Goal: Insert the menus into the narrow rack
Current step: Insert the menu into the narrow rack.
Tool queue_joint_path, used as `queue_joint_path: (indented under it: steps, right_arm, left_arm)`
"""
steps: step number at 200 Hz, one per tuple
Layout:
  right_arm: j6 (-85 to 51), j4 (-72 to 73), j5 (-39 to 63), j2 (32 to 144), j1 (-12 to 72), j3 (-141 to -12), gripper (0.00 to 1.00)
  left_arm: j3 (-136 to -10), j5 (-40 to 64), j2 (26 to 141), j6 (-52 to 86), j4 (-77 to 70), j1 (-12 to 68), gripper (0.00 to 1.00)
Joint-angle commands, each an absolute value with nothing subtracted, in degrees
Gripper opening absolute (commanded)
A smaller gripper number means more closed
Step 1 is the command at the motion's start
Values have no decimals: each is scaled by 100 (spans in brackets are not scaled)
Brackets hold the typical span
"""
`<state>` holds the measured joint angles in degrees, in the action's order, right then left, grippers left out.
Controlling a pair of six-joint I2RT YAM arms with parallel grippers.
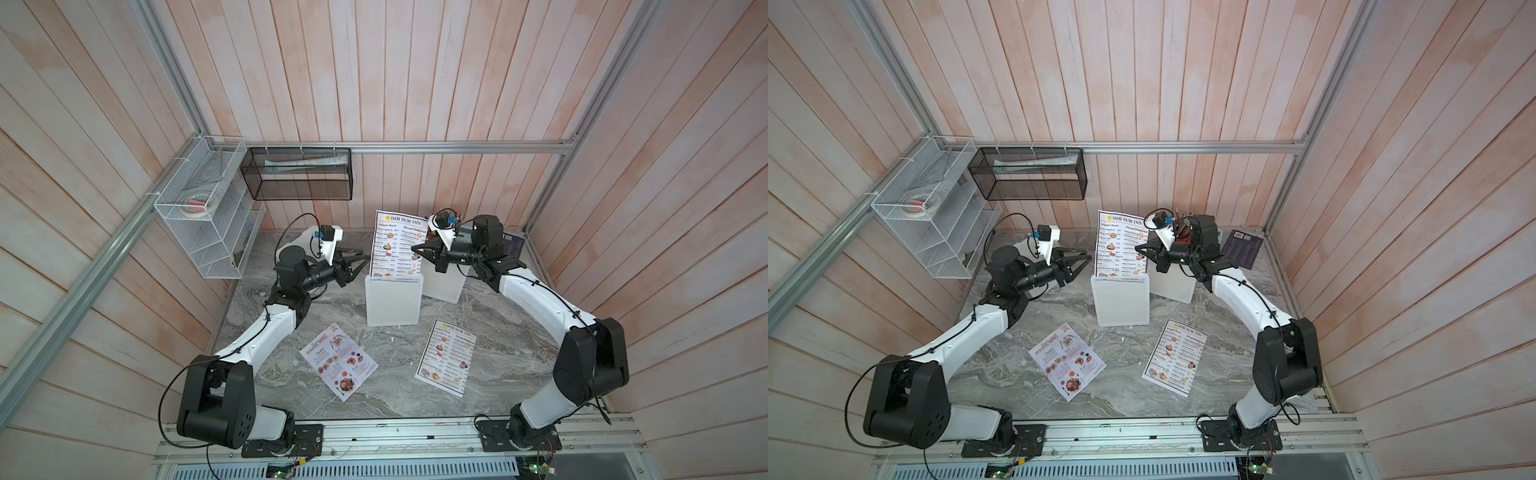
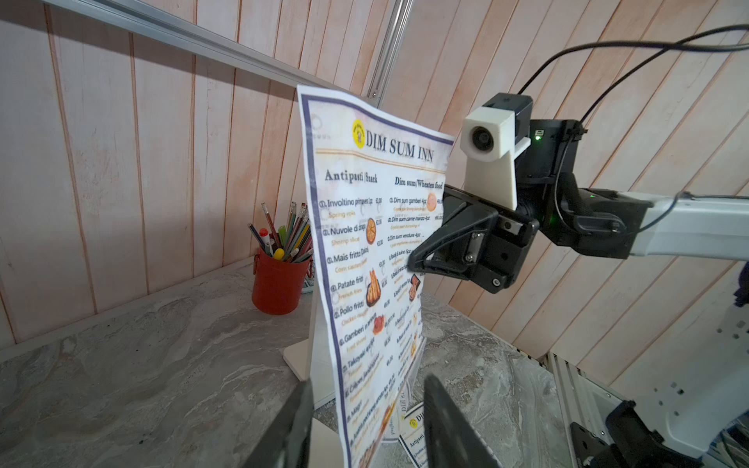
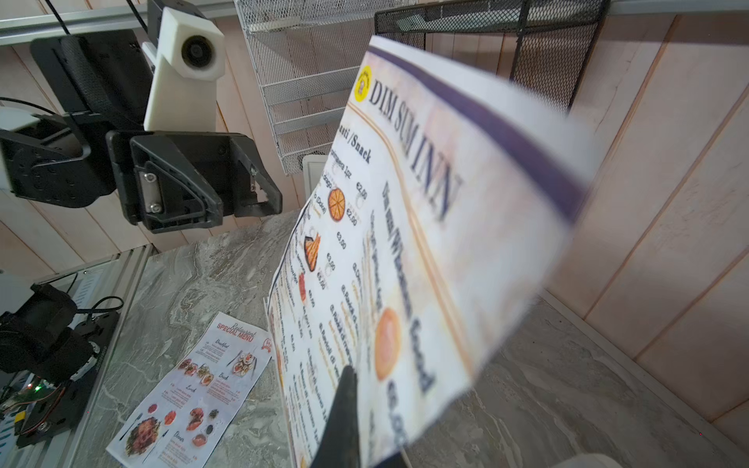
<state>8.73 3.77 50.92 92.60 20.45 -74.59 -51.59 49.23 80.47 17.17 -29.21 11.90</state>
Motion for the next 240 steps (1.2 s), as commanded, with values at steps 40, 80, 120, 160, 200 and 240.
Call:
queue_joint_path:
  steps: [40, 80, 120, 160, 200, 240]
  right_arm:
    - [1283, -141, 4809, 9374, 2118, -7593, 0]
    - [1339, -132, 4763, 9247, 2125, -7526, 0]
    - [1362, -77, 4763, 9124, 2057, -7462, 0]
    - [1355, -116, 5058, 9147, 2025, -7515, 0]
    - [1467, -152, 4968, 9198, 2092, -7421, 0]
    - [1373, 244, 5081, 9086, 2082, -7025, 0]
  left_arm:
    - [-5151, 4981, 8061, 1671, -2865, 1191, 46]
    - [-5143, 4976, 8073, 1666, -2872, 1195, 46]
    - [-5163, 4996, 8112, 1666, -2856, 1204, 47]
    - [-5174, 5013, 8103, 1668, -2847, 1204, 47]
    - [-5155, 5016, 8098, 1644, -2839, 1201, 47]
    - [-5159, 5018, 8117, 1636, -2839, 1212, 47]
